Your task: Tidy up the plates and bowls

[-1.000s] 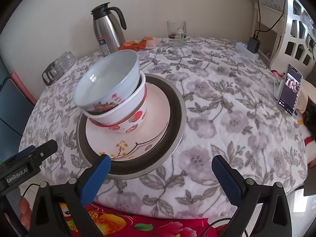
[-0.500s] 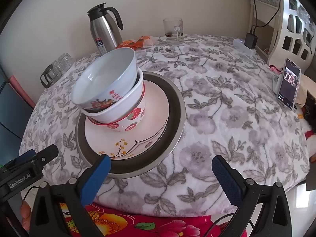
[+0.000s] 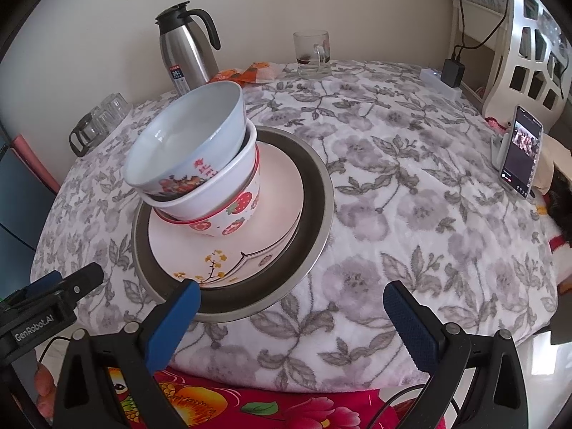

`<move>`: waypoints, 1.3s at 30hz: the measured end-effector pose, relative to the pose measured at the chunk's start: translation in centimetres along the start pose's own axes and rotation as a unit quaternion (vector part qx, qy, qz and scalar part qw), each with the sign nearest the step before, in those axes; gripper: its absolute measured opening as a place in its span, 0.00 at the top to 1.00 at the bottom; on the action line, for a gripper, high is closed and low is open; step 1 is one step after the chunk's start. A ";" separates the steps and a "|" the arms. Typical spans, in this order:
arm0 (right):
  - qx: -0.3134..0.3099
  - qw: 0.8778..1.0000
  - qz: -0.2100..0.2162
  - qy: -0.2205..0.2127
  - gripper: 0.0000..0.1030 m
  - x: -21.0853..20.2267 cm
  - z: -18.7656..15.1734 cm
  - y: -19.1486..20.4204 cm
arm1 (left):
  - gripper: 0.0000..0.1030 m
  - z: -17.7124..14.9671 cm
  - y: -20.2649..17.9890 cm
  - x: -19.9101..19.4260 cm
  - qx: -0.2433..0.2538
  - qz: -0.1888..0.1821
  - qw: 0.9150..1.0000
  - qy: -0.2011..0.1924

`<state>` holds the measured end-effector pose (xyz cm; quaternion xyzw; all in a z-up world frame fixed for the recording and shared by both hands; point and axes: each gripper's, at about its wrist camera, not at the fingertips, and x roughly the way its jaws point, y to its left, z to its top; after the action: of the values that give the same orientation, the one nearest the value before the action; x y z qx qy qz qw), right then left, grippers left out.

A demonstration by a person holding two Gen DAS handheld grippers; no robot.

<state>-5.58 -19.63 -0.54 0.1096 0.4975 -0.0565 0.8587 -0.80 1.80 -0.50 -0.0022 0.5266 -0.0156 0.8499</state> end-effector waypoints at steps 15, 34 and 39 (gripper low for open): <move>0.007 1.000 0.000 0.005 0.00 0.4 -0.1 -0.2 | 0.09 -0.1 0.0 0.2 0.001 0.001 1.000 0.004; 0.016 1.000 0.001 0.012 0.00 0.7 -0.2 -0.4 | 0.09 0.0 0.1 0.3 0.004 0.008 1.000 0.006; 0.017 1.000 0.001 0.014 0.00 0.7 -0.1 -0.4 | 0.09 0.0 0.0 0.3 0.004 0.008 1.000 0.006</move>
<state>-5.39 -20.00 -1.27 0.1257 0.5086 -0.0625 0.8495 -0.70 1.77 -0.80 0.0059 0.5316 -0.0112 0.8469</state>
